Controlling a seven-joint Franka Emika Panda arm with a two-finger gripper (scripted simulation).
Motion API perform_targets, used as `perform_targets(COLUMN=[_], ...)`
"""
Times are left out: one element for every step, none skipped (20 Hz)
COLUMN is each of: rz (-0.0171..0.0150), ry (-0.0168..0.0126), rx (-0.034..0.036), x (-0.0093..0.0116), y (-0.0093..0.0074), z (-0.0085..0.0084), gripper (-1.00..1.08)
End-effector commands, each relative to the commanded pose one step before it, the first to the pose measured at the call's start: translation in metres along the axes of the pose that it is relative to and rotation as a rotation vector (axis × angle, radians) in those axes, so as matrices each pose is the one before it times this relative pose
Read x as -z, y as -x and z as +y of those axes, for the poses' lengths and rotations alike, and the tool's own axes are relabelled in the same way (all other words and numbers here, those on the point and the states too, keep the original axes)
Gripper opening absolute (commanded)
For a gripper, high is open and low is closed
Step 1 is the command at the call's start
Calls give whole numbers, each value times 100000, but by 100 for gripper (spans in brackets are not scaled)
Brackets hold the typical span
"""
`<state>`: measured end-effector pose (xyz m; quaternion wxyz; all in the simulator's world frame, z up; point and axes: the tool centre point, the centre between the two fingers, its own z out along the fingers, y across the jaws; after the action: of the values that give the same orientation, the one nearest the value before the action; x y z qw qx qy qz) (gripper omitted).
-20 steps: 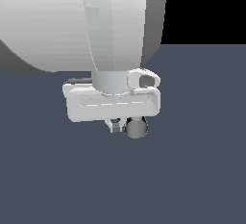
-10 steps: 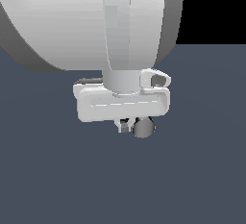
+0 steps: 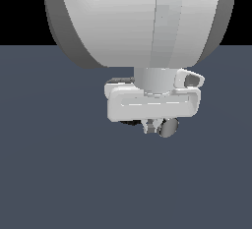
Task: Turn on the faucet by rotating a designated handle.
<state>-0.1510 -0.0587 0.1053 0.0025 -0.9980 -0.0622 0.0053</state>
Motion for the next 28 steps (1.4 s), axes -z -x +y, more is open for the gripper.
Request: perform_targets(rz=[1030,0,0,0,0,0,0,0,0,0,0,0,0,0,0,0,0,0,0,0,333,0,-15,0,-15,0,0,-15], ry=[570,0,0,0,0,0,0,0,0,0,0,0,0,0,0,0,0,0,0,0,-131,0,6,0,6,0,0,6], rx=[1089,0,0,0,0,0,0,0,0,0,0,0,0,0,0,0,0,0,0,0,1459,0,-67,0,-67,0,0,-67], x=[-214,0,0,0,0,0,0,0,0,0,0,0,0,0,0,0,0,0,0,0,254,-4,-9,-4,-9,-4,-4,-9], y=[-1152,-34,-34,-34,-34,-34,-35,-35,-35,-35,-35,-35,-36,-36,-36,-37,-38,-38,-40,0,-260,-267,-255,-266,-253,-265,-265,-251], z=[1205,458,457,456,455,454,453,452,450,449,448,447,446,445,444,442,441,439,438,0,-1102,243,270,242,269,241,240,268], gripper=[-100,-100,-100,-100,-100,-100,-100,-100,-100,-100,-100,-100,-100,-100,-100,-100,-100,-100,-100,-100,-100,-100,-100,-100,-100,-100,-100,-100])
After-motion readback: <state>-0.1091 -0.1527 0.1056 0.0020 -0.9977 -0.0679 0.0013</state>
